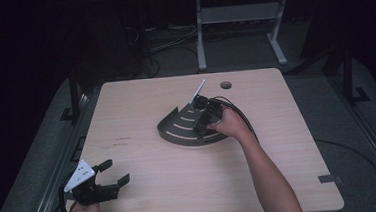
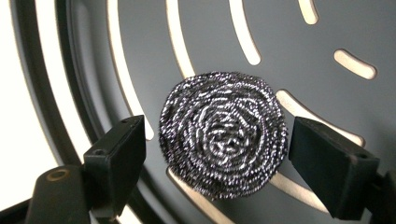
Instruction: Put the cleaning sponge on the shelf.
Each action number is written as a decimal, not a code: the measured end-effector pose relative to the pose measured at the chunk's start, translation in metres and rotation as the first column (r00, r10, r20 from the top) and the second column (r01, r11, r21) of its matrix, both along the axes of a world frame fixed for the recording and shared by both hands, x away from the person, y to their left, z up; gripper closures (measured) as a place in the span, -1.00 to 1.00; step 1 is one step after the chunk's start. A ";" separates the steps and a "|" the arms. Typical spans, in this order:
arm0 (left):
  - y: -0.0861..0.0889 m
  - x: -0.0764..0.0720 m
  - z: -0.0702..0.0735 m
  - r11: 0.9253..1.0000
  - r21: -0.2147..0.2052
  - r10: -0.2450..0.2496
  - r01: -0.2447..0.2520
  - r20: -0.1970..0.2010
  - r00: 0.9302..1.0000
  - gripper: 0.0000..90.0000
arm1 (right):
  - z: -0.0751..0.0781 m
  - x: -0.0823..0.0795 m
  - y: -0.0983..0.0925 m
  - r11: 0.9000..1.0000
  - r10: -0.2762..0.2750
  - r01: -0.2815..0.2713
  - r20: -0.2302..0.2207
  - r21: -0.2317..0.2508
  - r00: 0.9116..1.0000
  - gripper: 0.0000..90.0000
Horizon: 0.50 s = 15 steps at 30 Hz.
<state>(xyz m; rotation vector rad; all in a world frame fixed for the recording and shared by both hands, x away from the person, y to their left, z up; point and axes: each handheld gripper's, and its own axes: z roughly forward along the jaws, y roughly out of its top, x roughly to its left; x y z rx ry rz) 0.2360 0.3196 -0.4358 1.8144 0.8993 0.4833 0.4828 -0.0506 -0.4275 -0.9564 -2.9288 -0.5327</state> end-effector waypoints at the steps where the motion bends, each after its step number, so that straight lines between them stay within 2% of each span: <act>1: 0.000 0.000 0.000 1.000 0.000 0.000 0.000 0.000 1.000 -0.70 | 0.000 0.000 0.000 1.000 0.000 0.000 0.000 0.000 1.000 -0.59; 9: -0.001 0.000 0.000 1.000 0.009 -0.001 0.001 -0.004 1.000 -0.70 | 0.017 -0.005 -0.011 0.999 -0.003 0.002 0.026 0.041 1.000 -0.60; 15: -0.001 -0.001 -0.001 1.000 0.012 -0.006 0.006 -0.004 1.000 -0.70 | 0.021 -0.010 -0.016 0.999 -0.007 0.006 0.034 0.039 0.999 -0.60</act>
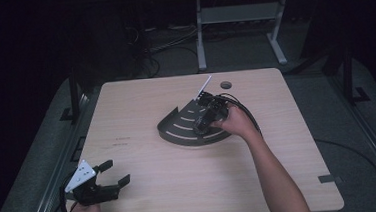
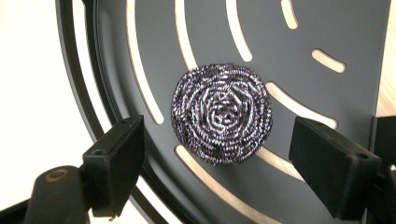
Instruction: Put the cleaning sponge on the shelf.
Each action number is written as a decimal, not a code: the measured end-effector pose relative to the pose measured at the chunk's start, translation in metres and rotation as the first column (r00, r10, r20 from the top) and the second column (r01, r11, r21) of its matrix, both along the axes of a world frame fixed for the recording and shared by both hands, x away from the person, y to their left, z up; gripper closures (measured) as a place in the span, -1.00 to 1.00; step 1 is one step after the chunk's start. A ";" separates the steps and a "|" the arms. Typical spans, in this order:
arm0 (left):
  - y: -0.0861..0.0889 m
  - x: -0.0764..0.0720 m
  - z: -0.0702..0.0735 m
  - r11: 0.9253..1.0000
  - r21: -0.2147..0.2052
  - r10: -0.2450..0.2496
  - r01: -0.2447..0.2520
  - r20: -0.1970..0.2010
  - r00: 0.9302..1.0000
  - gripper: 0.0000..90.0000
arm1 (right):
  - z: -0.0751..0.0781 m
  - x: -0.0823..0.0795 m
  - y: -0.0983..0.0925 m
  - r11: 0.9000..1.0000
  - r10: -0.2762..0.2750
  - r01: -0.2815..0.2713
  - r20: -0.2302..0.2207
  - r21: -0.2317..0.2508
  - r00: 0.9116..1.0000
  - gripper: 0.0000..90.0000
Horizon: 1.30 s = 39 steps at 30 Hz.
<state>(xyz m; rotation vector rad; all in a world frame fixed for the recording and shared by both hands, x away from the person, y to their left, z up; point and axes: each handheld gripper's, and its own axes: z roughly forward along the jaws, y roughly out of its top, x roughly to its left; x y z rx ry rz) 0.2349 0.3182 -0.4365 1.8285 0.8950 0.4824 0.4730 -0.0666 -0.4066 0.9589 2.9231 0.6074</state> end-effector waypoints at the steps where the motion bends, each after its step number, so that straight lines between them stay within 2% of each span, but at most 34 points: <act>1: 0.000 0.000 0.000 1.000 0.000 0.000 0.000 0.000 1.000 -0.70 | 0.000 0.000 0.000 1.000 0.000 0.000 0.000 0.000 1.000 -0.60; 9: 0.002 -0.003 0.001 1.000 -0.001 0.005 -0.005 0.005 1.000 -0.70 | 0.004 -0.005 -0.008 1.000 -0.007 0.007 0.006 -0.012 1.000 -0.59; 13: 0.000 -0.002 0.001 1.000 0.003 0.000 0.000 0.007 1.000 -0.70 | 0.008 -0.008 -0.012 1.000 -0.007 0.007 0.015 0.011 1.000 -0.59; 39: -0.002 -0.002 0.001 1.000 0.012 -0.004 0.004 0.007 1.000 -0.70 | 0.019 -0.030 -0.037 1.000 -0.013 0.013 0.043 0.016 0.999 -0.58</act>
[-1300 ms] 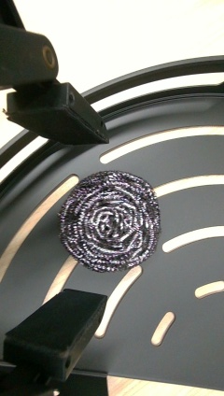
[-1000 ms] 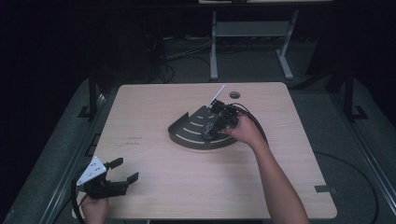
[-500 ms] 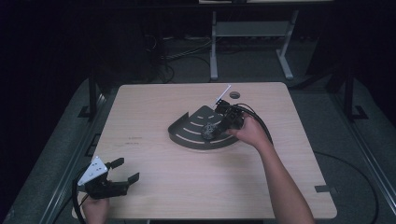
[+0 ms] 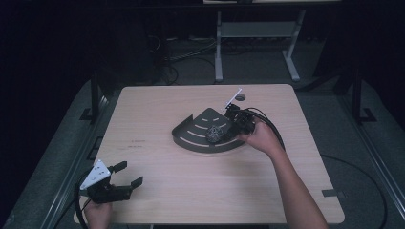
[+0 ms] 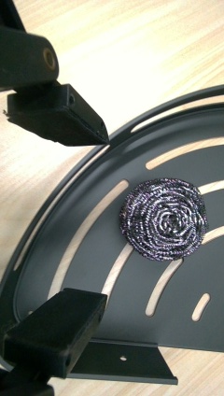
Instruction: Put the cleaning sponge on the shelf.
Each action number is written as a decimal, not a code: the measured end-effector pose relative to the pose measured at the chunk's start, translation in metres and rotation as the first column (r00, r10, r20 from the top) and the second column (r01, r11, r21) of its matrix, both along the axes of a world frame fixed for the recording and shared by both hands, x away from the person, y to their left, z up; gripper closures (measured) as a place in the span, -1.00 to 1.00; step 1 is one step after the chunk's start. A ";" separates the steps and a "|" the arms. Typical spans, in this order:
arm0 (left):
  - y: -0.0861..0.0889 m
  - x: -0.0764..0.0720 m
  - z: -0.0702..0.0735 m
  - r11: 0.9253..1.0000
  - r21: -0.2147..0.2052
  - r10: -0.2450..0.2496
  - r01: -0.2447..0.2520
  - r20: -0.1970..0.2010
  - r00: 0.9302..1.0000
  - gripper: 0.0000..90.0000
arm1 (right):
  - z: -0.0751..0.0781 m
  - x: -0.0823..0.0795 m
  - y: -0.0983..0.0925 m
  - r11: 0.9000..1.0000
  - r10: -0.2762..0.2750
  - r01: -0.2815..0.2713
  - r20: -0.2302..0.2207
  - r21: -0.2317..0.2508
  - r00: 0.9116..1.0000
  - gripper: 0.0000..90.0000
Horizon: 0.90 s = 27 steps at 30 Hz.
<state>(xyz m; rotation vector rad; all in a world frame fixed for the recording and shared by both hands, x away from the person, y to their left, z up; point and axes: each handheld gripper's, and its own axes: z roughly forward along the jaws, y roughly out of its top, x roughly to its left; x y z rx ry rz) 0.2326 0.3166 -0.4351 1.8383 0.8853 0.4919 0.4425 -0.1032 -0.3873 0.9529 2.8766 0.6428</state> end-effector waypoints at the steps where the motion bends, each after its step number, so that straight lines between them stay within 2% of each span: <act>1: 0.000 0.000 0.000 1.000 0.000 0.000 0.000 0.000 1.000 -0.70 | 0.001 -0.001 -0.001 1.000 0.001 -0.001 0.001 0.000 1.000 -0.58; 5: 0.000 0.000 0.000 1.000 0.000 0.000 0.000 -0.001 1.000 -0.70 | 0.002 -0.007 -0.004 1.000 0.003 -0.003 0.011 -0.003 1.000 -0.58; 8: -0.001 0.000 -0.001 1.000 0.001 -0.001 0.001 0.000 1.000 -0.70 | 0.002 -0.011 -0.007 1.000 0.000 0.000 -0.002 0.010 1.000 -0.58; 12: -0.001 0.000 -0.001 1.000 0.002 -0.001 0.001 -0.001 1.000 -0.70 | 0.003 -0.016 -0.009 1.000 0.008 -0.008 0.005 0.015 1.000 -0.58; 18: -0.002 0.000 -0.001 1.000 0.006 -0.004 0.004 -0.002 1.000 -0.70 | 0.001 -0.020 -0.011 1.000 0.014 -0.014 0.008 0.013 1.000 -0.59; 21: -0.001 0.000 -0.001 1.000 0.003 -0.002 0.002 -0.001 1.000 -0.70 | 0.000 -0.024 -0.014 1.000 0.017 -0.017 -0.008 0.007 1.000 -0.57; 27: -0.001 0.000 0.000 1.000 0.002 0.000 0.000 -0.001 1.000 -0.70 | 0.001 -0.029 -0.018 1.000 0.014 -0.014 0.001 0.021 1.000 -0.57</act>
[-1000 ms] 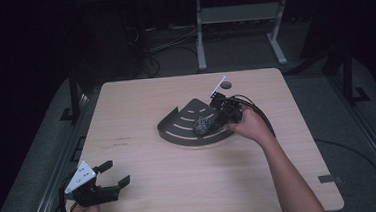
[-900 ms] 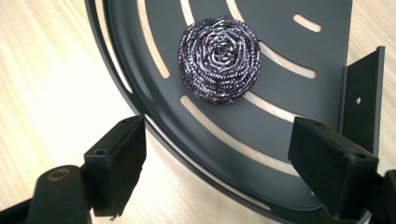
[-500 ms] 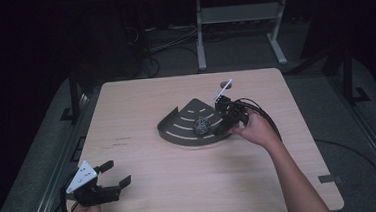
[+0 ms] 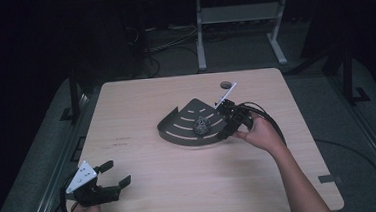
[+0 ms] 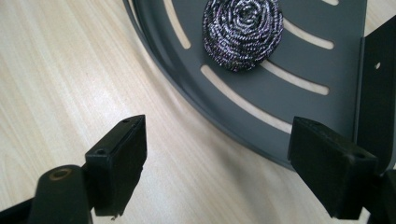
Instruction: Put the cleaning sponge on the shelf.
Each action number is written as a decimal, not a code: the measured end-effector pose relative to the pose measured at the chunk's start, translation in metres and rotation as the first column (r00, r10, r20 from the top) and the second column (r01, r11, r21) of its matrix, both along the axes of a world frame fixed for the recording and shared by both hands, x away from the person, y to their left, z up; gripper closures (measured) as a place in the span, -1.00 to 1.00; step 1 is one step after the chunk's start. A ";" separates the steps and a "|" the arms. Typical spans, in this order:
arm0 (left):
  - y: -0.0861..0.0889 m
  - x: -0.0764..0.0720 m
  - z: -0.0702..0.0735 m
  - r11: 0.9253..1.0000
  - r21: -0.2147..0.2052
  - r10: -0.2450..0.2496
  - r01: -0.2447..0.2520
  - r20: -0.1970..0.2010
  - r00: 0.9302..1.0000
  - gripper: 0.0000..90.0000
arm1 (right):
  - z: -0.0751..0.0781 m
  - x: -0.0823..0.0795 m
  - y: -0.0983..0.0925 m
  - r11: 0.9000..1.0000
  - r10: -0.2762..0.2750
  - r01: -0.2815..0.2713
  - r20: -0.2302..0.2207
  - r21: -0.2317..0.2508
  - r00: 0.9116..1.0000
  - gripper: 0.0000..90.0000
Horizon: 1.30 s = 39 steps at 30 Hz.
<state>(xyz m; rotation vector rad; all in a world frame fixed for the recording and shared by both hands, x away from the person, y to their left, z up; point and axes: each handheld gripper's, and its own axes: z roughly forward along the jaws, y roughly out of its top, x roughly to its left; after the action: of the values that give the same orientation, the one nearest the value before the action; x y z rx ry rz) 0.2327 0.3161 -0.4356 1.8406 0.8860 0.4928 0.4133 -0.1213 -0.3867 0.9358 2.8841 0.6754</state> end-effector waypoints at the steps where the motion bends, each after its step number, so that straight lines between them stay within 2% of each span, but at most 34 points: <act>1: 0.000 0.000 0.000 1.000 0.000 0.000 0.000 0.000 1.000 -0.70 | -0.001 -0.001 -0.001 1.000 0.000 0.000 0.002 -0.002 1.000 -0.58; 26: -0.001 0.000 0.000 1.000 0.007 -0.001 0.001 0.000 1.000 -0.70 | -0.023 -0.030 -0.035 0.999 -0.041 0.041 -0.007 0.012 0.999 -0.58; 39: -0.001 0.000 0.000 1.000 0.009 0.001 -0.001 -0.001 1.000 -0.70 | -0.024 -0.047 -0.048 0.999 -0.047 0.047 0.008 0.021 0.999 -0.58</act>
<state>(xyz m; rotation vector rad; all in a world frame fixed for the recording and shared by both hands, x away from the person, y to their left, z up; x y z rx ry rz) 0.2323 0.3154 -0.4359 1.8496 0.8865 0.4968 0.3660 -0.1695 -0.4110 0.9978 2.8431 0.7055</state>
